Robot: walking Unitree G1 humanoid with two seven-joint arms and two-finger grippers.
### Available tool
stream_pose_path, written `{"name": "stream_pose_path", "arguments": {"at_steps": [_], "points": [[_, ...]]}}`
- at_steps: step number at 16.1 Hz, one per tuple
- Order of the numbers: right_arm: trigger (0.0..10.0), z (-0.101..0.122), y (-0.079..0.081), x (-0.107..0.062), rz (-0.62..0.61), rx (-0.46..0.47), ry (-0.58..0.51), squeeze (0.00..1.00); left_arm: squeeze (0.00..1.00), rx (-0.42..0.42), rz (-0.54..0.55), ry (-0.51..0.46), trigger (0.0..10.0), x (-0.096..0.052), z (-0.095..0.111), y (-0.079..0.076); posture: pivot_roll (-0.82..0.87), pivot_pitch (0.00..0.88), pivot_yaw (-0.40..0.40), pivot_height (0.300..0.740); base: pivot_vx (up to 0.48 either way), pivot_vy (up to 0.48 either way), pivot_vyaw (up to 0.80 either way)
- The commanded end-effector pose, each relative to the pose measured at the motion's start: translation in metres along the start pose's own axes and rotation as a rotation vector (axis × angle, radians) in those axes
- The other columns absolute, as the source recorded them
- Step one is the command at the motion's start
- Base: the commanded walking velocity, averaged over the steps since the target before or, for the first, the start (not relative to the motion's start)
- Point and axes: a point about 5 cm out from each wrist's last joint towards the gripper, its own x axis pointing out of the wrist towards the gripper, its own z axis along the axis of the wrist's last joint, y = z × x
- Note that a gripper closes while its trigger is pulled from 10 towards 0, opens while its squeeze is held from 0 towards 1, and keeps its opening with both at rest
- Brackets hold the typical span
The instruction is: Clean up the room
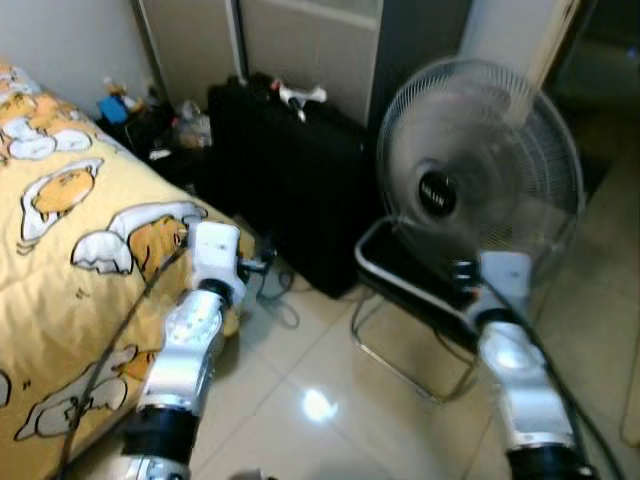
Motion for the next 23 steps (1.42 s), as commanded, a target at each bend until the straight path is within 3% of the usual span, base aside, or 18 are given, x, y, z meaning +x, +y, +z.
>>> {"name": "stream_pose_path", "arguments": {"at_steps": [1,10,14,17,23], "points": [[10.0,0.004,0.011,0.001,0.033,0.006,-0.015,0.00,0.13,0.013,0.033,0.003,10.0,-0.001,0.000,0.011,-0.09,0.000,0.002,0.740,0.341,0.000,0.00],[10.0,0.000,0.017,0.001,0.073,-0.011,-0.004,0.00,0.13,0.013,0.021,0.014,10.0,-0.002,-0.005,0.008,-0.09,0.000,0.007,0.740,0.353,0.000,0.00],[10.0,0.002,0.036,-0.006,0.242,-0.014,-0.020,0.00,0.14,0.010,0.022,0.020,10.0,-0.002,-0.007,0.007,-0.10,0.000,0.008,0.740,0.354,0.000,0.00],[10.0,0.004,0.035,-0.004,0.241,-0.080,-0.031,0.00,0.14,0.007,0.023,0.022,10.0,-0.001,-0.007,0.007,-0.10,0.000,0.007,0.740,0.354,0.000,0.53],[10.0,0.002,0.034,-0.004,0.241,-0.083,-0.014,0.00,0.14,0.007,0.023,0.023,10.0,-0.001,-0.008,0.008,-0.09,0.000,0.008,0.740,0.354,0.000,0.20]]}}
